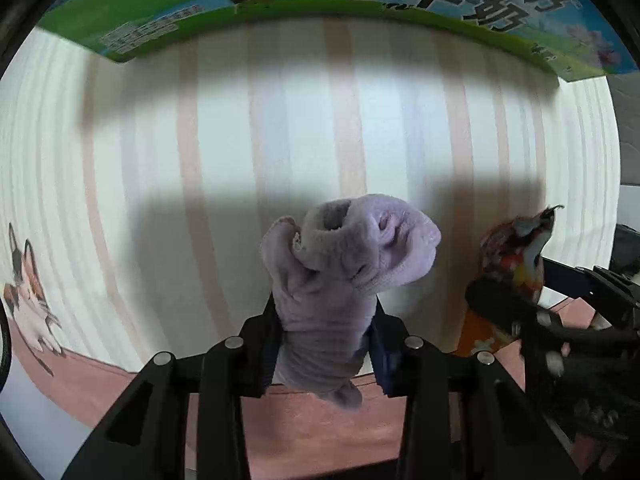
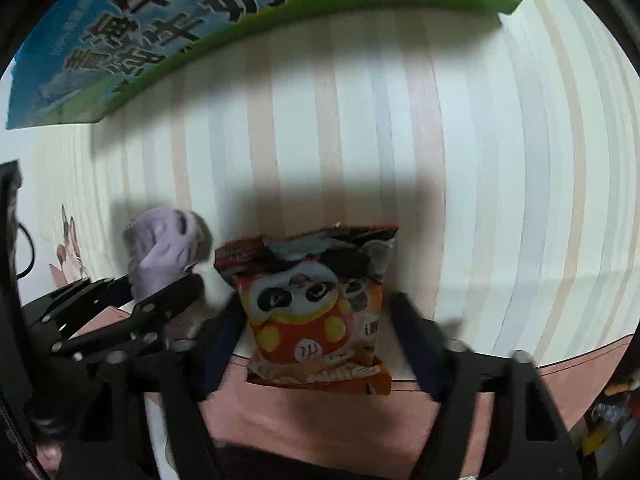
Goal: Organize soft objects
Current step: 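Lower both items into the box and open both grippers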
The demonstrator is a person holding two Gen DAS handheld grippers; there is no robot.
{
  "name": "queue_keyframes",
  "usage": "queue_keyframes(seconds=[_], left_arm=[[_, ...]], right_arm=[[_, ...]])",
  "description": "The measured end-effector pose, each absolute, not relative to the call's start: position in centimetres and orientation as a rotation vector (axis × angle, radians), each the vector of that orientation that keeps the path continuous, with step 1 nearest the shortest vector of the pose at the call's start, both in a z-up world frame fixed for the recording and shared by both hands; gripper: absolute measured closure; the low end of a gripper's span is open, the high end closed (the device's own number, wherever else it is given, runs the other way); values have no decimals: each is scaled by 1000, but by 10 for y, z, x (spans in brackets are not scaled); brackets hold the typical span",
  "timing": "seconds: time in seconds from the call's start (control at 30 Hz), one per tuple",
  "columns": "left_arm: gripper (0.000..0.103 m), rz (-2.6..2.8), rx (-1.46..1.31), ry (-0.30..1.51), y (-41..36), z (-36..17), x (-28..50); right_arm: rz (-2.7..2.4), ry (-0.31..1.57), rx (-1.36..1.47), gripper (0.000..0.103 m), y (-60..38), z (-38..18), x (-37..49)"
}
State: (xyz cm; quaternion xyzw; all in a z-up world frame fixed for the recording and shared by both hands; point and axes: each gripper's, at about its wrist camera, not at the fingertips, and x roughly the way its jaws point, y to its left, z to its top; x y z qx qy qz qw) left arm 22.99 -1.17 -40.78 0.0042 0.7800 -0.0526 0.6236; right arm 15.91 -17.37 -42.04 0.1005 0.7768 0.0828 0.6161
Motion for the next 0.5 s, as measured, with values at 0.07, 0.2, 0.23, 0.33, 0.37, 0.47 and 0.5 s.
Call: queue_keyframes(seconds=[0.07, 0.2, 0.23, 0.33, 0.37, 0.47, 0.5], left_arm=[[68, -112, 8, 1787, -12, -404, 219], [68, -106, -14, 1757, -16, -377, 204], [68, -106, -24, 1744, -11, -365, 203], [68, -124, -77, 1679, -6, -325, 205], [68, -132, -92, 1650, -6, -310, 209], [68, -149, -97, 1552, -3, -258, 226], [68, -155, -82, 1521, -3, -240, 233]], right_arm=[[189, 1776, 192, 51, -168, -417, 155], [190, 1759, 201, 54, -163, -408, 150], [196, 1748, 209, 54, -165, -402, 150], [239, 1686, 251, 54, -167, -364, 152], [250, 1669, 260, 54, -170, -353, 153], [284, 1586, 291, 54, -174, -303, 164], [291, 1547, 292, 54, -176, -283, 172]])
